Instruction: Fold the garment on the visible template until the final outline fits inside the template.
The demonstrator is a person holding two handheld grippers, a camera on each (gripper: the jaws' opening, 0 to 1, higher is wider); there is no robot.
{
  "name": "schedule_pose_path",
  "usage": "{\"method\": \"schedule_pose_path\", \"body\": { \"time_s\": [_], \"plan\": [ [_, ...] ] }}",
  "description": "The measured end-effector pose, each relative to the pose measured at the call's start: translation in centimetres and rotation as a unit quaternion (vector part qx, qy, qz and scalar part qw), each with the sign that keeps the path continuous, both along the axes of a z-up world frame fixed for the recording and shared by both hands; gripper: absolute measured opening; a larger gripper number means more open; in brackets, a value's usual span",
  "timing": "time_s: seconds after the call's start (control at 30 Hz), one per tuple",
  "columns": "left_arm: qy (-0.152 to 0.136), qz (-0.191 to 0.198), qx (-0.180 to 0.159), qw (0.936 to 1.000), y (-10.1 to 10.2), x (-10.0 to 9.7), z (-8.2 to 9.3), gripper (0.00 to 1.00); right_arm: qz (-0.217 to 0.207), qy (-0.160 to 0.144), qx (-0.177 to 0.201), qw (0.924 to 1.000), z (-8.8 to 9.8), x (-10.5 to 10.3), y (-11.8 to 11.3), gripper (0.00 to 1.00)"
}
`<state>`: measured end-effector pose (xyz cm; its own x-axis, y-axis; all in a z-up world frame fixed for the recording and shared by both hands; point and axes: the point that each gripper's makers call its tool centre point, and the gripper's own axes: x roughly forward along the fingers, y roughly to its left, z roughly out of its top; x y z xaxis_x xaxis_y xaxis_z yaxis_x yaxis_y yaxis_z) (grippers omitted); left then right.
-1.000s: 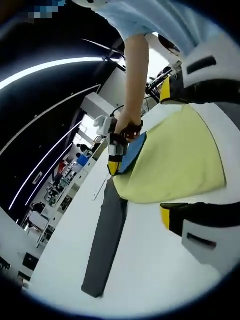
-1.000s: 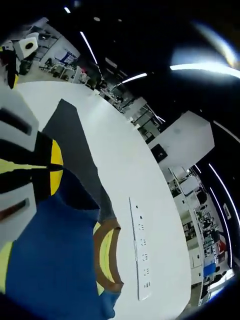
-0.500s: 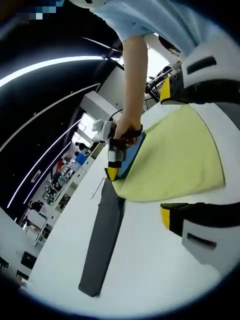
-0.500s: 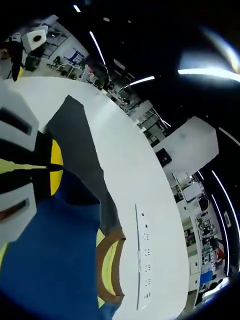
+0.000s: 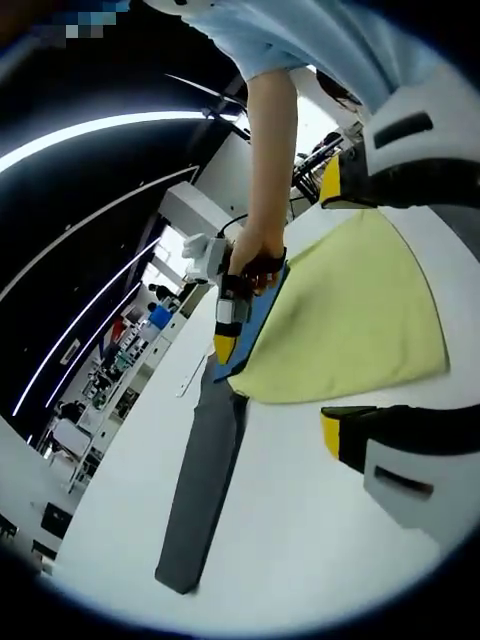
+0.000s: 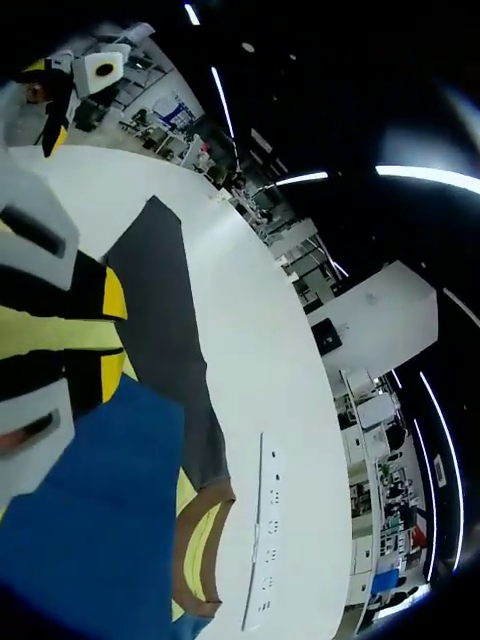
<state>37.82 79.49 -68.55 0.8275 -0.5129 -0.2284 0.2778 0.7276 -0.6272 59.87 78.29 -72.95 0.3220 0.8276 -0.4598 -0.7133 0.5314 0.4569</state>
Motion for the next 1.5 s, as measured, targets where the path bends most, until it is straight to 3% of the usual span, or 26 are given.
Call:
{"method": "schedule_pose_path", "body": {
  "time_s": [0.1, 0.27, 0.53, 0.73, 0.87, 1.3, 1.5],
  "plan": [
    [-0.001, 0.001, 0.000, 1.0000, 0.1, 0.0, 0.0, 0.78, 0.006, -0.020, 0.006, 0.9998, 0.6, 0.1, 0.1, 0.25],
    [0.000, -0.001, 0.002, 1.0000, 0.0, 0.1, 0.0, 0.78, 0.003, -0.056, -0.004, 0.9984, 0.8, 0.7, -0.1, 0.65],
    [0.006, -0.009, 0.006, 0.9999, -0.4, 0.0, -0.3, 0.78, -0.005, -0.067, -0.015, 0.9976, 1.3, 0.9, -2.9, 1.00],
    [0.010, -0.014, 0.012, 0.9998, -0.5, -0.1, -0.5, 0.79, -0.020, -0.072, -0.019, 0.9971, 2.5, 1.4, -6.6, 1.00],
    [0.006, -0.004, 0.013, 0.9999, 0.2, -0.1, -0.3, 0.79, -0.014, -0.090, -0.039, 0.9951, 3.1, 1.0, -9.0, 1.00],
    [-0.013, 0.019, 0.039, 0.9990, 2.9, 1.8, 1.1, 0.77, 0.017, -0.130, -0.064, 0.9893, 4.6, -3.1, -15.1, 1.00],
    [-0.008, 0.032, 0.052, 0.9981, 4.4, 2.4, 0.6, 0.77, 0.005, -0.131, -0.071, 0.9888, 4.6, -3.4, -17.1, 1.00]
  ]
}}
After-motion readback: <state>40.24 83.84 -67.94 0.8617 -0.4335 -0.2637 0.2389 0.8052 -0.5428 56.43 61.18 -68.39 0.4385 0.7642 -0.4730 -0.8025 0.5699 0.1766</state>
